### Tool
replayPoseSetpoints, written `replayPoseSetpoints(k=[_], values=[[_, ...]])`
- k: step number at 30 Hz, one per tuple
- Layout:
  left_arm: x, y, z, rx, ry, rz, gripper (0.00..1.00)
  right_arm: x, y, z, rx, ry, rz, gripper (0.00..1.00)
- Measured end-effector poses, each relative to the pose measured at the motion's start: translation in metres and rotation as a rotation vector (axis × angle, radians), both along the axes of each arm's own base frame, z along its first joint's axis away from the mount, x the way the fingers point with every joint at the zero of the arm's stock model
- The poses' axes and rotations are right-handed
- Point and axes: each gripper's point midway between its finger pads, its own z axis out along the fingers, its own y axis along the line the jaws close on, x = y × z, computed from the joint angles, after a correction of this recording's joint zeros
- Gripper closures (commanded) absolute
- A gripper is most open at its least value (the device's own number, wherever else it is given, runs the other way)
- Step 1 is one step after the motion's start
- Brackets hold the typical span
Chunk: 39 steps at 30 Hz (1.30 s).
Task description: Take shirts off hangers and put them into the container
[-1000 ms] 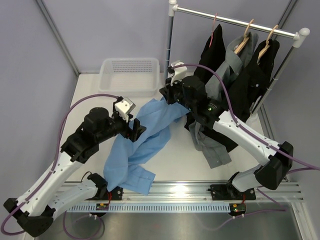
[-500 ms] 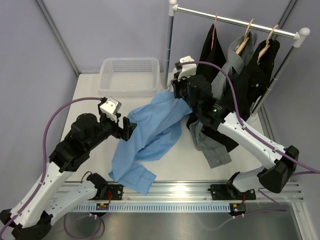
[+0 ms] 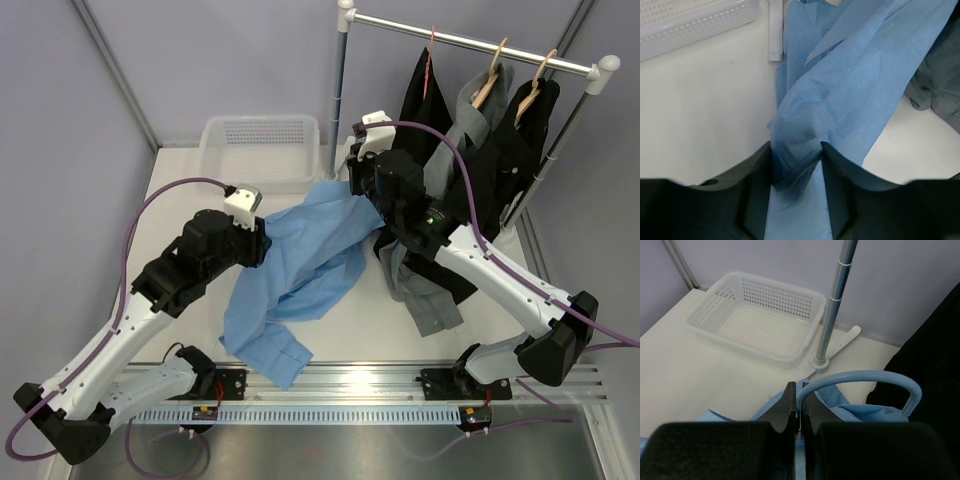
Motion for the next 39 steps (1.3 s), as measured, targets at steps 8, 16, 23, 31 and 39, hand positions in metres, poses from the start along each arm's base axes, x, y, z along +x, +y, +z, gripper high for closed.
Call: replayPoseSetpoints(k=[8,16,23,31,39], values=[[0.002,0.007,0.002,0.002,-0.011,0.043,1.00,0.000,-0.001,0.000,0.000,-0.001,-0.005,1.00],[-0.008,0.036,0.015,0.028,-0.067,0.125,1.00,0.003,-0.007,0.002,0.000,-0.008,-0.045,1.00],[-0.016,0.052,0.025,0.022,-0.115,0.166,1.00,0.007,-0.009,0.007,0.035,0.001,-0.088,1.00],[-0.026,0.066,0.000,-0.017,-0.088,0.247,1.00,0.014,-0.023,0.033,0.119,0.019,-0.154,1.00],[-0.025,0.070,-0.025,-0.060,-0.014,0.343,1.00,0.012,-0.034,0.063,0.212,0.000,-0.168,1.00]])
